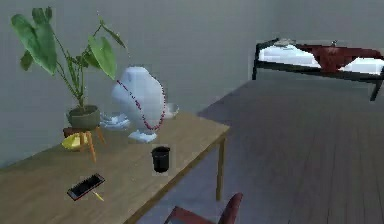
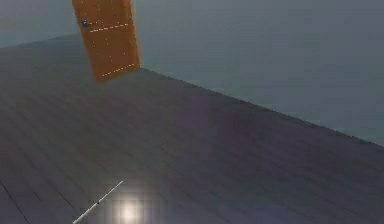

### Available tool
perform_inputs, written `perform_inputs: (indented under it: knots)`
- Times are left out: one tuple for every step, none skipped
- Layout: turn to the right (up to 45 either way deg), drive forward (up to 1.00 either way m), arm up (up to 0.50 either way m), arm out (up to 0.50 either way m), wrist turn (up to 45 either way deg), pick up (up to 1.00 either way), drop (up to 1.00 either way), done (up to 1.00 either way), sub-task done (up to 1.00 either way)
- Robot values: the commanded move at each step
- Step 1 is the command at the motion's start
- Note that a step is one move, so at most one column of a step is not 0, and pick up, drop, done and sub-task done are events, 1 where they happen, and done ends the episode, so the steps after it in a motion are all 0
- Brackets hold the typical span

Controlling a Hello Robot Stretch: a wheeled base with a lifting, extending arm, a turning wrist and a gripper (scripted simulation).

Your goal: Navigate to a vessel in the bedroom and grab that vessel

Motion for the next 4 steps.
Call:
perform_inputs:
  knots:
    - [-45.0,0.00,0.00,0.00,0.0,0.00,0.00,0.00,0.00]
    - [-45.0,0.00,0.00,0.00,0.0,0.00,0.00,0.00,0.00]
    - [-9.0,0.00,0.00,0.00,0.0,0.00,0.00,0.00,0.00]
    - [0.0,0.00,0.50,0.00,0.0,0.00,0.00,0.00,0.00]
